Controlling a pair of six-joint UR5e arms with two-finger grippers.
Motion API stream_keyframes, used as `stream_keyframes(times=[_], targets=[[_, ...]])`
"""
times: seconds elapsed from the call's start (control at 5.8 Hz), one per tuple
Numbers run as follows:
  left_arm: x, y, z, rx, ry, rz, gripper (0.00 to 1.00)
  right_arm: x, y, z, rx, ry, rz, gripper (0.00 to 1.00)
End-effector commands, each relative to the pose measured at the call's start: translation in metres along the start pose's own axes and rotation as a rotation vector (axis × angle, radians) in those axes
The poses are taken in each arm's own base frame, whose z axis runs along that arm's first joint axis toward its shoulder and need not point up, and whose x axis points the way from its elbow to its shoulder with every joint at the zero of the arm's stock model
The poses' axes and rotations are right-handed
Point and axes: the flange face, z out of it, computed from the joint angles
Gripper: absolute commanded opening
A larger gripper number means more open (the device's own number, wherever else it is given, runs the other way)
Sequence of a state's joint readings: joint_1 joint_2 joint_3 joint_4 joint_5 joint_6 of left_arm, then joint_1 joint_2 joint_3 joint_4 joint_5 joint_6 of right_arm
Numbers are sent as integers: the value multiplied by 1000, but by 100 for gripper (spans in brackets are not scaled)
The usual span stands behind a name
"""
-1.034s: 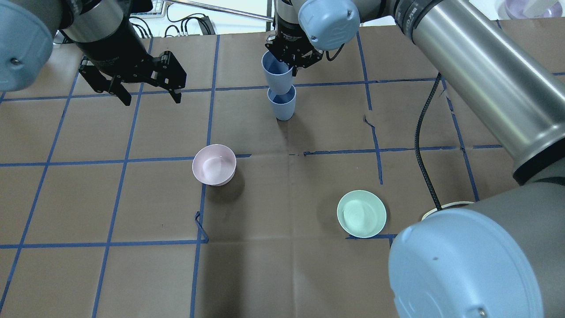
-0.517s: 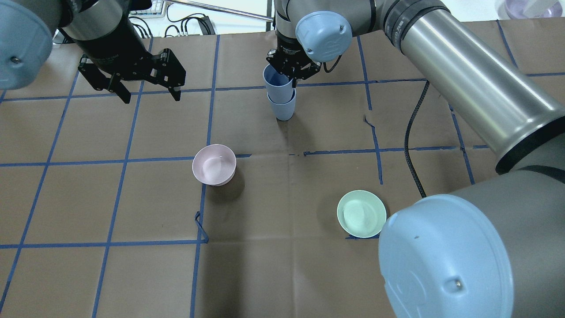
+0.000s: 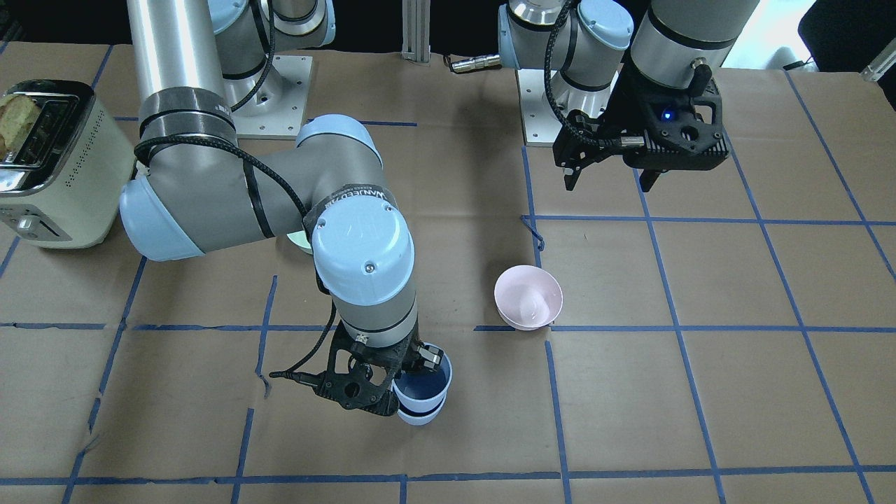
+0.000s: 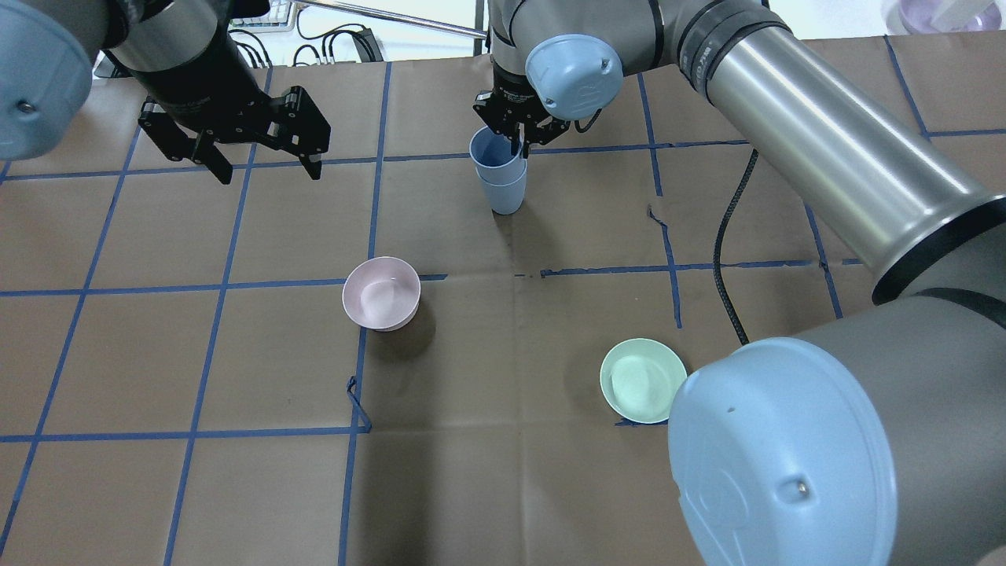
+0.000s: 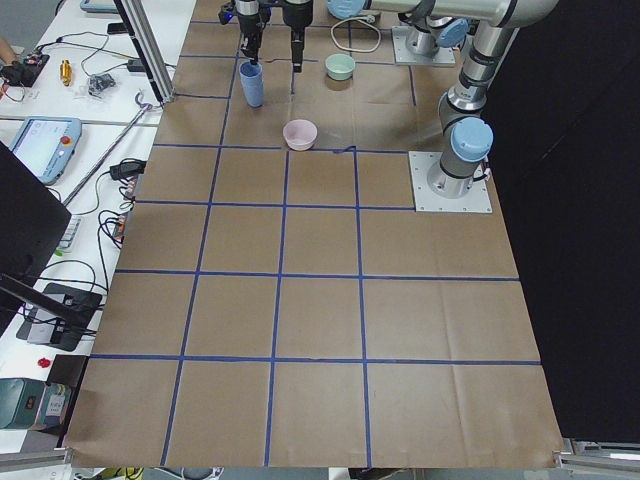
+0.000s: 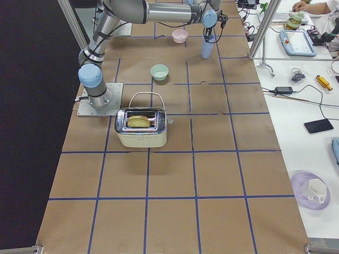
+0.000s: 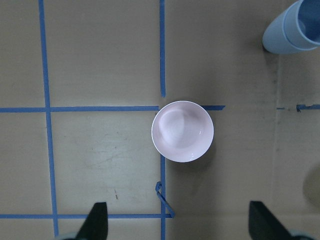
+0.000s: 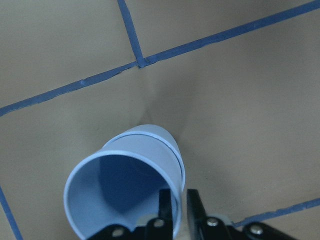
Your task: Stack blue cups with both arms
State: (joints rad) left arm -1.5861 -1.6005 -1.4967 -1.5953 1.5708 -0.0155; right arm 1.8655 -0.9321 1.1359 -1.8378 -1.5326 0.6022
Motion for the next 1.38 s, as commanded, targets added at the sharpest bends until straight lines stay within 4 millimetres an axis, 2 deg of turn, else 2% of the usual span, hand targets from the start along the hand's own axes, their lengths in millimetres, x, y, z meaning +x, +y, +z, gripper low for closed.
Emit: stream_keyframes(times=[0.0,0.17,0.34,0.52,0.69,0.86,1.21], targets=[[0,1,-1,2,0,2,100,13,-8,-46,41,-27,6,100],[0,1,0,0,0,0,100,39,-2,-73,2,16,-54,100],[0,1,-1,2,0,0,100,85,6,-100,-89,67,-153,99],[0,3,-1,2,0,2,100,151,15,-119,-122,86,-189,97],[1,4,-2,3,0,2,100,219,49,-140,-116,76,-190,97],[1,4,-2,3,0,2,100,267,82,-145,-112,66,-153,100],[1,5,-2,3,0,3,100,271,92,-146,-74,57,-117,100]])
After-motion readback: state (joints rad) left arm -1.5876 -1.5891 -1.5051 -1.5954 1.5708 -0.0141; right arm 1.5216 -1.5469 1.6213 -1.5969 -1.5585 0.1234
